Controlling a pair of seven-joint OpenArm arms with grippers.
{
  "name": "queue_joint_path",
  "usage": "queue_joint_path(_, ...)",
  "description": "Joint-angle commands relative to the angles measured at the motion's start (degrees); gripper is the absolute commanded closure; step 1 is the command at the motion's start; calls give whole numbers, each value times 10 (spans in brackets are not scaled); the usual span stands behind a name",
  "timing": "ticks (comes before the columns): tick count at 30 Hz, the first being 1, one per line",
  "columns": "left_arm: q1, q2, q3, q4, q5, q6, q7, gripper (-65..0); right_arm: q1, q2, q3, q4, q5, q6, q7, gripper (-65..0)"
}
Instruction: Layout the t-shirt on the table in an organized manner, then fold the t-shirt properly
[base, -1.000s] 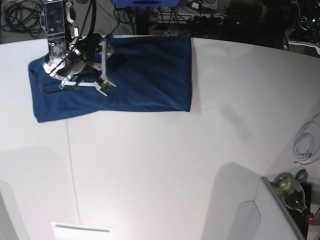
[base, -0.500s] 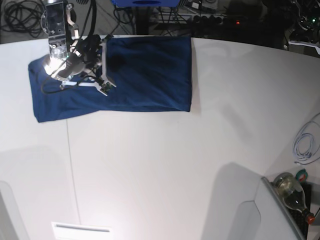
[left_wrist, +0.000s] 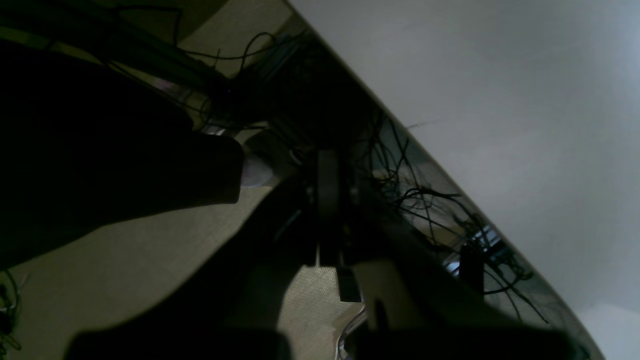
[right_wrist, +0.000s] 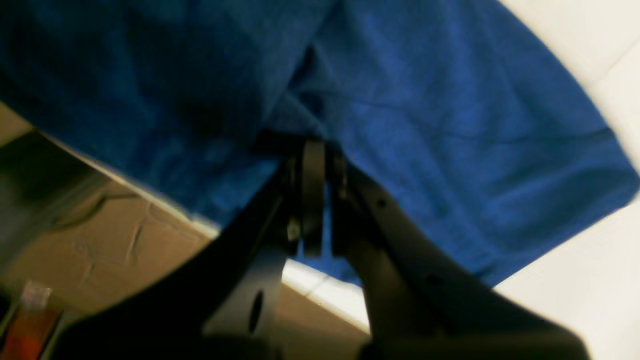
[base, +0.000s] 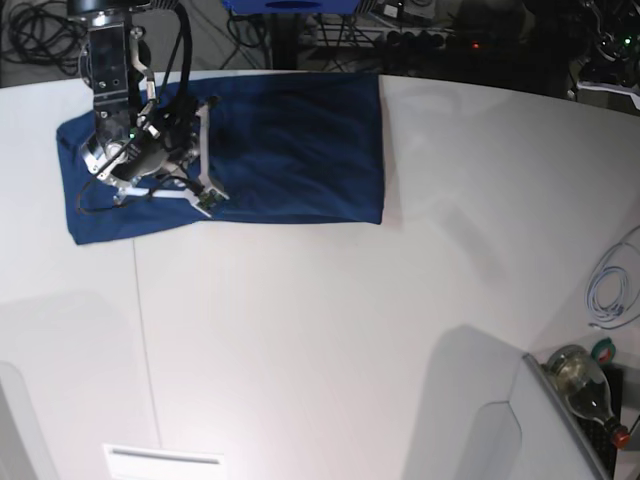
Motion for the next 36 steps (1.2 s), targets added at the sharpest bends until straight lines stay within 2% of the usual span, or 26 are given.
queue_joint_path(1, 2, -9, -3, 8, 0, 3, -9, 0, 7, 1, 0, 5, 2, 0, 3, -17)
queue_joint_path(4, 2, -9, -3, 8, 0, 3, -9, 0, 7, 3, 3, 9, 2, 0, 1, -47)
queue_joint_path(9, 2, -9, -3, 8, 0, 3, -9, 0, -4, 16, 4, 87, -1, 0, -2, -252)
queue_joint_path(10, 2, -9, -3, 8, 0, 3, -9, 0, -9, 18, 4, 104, -1, 0, -2, -279)
queue_joint_path(12, 2, -9, -3, 8, -2, 3, -9, 0, -13, 19, -1, 124, 0, 0, -2, -290)
queue_joint_path(14, 2, -9, -2, 11, -4, 3, -9, 0, -9, 16, -8, 121, 1, 0, 1, -267)
queue_joint_path(15, 2, -8, 3, 15, -4, 2, -9, 0, -5, 16, -27, 113, 1, 0, 4, -234)
queue_joint_path(16, 2, -8, 16, 15, -5, 2, -9, 0, 3, 16, -46, 104, 1, 0, 4, -195)
queue_joint_path(18, 3, -6, 57, 28, -5, 2, -9, 0, 23, 16, -86, 78, 1, 0, 4, -77)
queue_joint_path(20, 7, -1, 95, 50, -5, 2, -9, 0, 42, 16, -120, 56, 2, 0, 4, 0)
queue_joint_path(23, 9, 21, 149, 94, -5, 2, -9, 0, 70, 9, -155, 11, 2, 0, 4, -15)
queue_joint_path(26, 9, 34, 211, 129, -5, 2, -9, 0, 98, -4, -153, -36, 2, 0, 5, -15)
queue_joint_path(30, 9, 57, 321, 184, -6, 2, -9, 0, 129, -7, -154, -82, 2, 0, 33, -15)
queue_joint_path(36, 9, 60, 489, 230, -6, 2, -9, 0, 168, -7, -153, -148, 2, 0, 55, -15)
